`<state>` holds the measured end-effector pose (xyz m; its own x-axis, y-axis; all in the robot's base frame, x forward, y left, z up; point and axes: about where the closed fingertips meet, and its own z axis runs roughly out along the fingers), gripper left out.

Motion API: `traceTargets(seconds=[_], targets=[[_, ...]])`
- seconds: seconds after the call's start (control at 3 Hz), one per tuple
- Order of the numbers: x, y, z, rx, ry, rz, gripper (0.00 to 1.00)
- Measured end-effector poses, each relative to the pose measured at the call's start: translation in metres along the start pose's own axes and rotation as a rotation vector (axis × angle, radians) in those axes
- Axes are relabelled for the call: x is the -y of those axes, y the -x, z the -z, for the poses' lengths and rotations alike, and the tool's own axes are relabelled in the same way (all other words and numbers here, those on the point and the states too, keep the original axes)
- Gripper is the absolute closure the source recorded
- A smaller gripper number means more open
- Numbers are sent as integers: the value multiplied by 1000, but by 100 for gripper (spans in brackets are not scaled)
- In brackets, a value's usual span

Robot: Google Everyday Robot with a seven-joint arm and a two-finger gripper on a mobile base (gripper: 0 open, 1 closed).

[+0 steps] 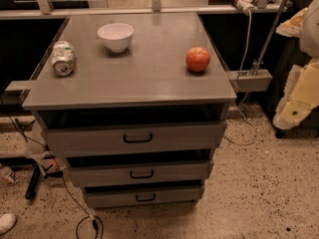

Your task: Open bottom drawer

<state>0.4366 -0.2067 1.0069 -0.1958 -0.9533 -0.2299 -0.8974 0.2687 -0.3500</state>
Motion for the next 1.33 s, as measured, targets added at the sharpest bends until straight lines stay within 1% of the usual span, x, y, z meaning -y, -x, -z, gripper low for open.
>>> traceTargets(seconds=[0.33,0.67,1.0,1.33], targets=[[0,0,0,0,0,0,0],[6,3,2,-9,-44,20,0],[-20,15,-5,21,-57,50,0],[-70,18,-57,14,13,53,0]])
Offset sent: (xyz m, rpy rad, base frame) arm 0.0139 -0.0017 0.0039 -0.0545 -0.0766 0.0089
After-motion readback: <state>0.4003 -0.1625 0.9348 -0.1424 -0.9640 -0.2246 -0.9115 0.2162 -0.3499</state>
